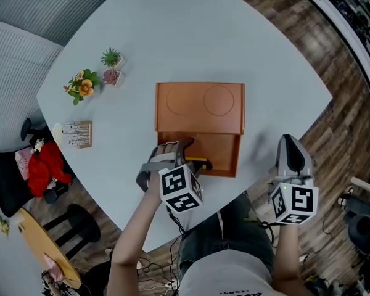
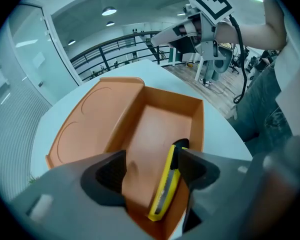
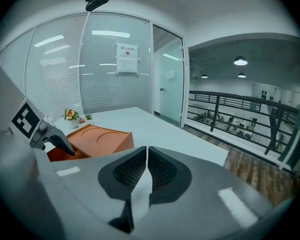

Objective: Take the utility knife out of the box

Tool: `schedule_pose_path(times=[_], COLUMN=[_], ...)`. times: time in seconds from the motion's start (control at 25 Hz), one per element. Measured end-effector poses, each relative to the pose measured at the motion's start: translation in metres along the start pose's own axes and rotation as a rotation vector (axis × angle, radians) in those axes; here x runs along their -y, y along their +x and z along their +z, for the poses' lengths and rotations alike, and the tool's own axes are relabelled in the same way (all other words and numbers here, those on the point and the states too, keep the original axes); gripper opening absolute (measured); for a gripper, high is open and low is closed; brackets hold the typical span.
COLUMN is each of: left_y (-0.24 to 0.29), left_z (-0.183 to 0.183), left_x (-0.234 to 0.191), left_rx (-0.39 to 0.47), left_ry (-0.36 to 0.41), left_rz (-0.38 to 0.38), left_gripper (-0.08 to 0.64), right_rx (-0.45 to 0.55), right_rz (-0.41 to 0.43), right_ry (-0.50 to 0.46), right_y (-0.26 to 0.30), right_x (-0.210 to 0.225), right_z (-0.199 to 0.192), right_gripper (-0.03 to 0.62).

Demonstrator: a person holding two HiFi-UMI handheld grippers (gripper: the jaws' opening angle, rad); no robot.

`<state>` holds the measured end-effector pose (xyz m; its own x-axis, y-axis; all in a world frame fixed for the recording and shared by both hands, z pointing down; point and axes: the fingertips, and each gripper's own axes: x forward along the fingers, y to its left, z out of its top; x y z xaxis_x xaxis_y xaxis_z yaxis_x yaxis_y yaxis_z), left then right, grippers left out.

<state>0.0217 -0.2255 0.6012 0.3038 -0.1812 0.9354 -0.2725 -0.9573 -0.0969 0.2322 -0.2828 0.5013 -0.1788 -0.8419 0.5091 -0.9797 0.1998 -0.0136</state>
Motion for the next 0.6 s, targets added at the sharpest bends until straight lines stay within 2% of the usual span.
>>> schedule_pose_path(times=[0.16,0.28,0.44,0.6], left_y=[0.005,0.007,0.008,0.013], left_z=[-0.004,-0.005,-0.006,-0.005], left_x=[0.005,0.011,0.020,0.025], left_rx=[-0.056,-0.093,-0.125,-0.139], left_ry=[0.089,0.146,0.185,0.201], left_rz=[-0.055,-0.124,-0.236,-0.288], left_gripper=[0.316,0.298,0.248,0.227], right_rx=[-0.006,-0.011,-0.021,-0.028], right_rz=[-0.003,-0.004,-0.004,-0.004], right_ry=[0.005,0.011,0.019,0.025], right_y=[-0.001,-0.002,-0.002,-0.001], right_x=[0.002,0.004,0.006,0.007], right_z=[-0.005,-0.007,-0.012,-0.016], right_gripper=[0.038,0.038,0.038,0.038])
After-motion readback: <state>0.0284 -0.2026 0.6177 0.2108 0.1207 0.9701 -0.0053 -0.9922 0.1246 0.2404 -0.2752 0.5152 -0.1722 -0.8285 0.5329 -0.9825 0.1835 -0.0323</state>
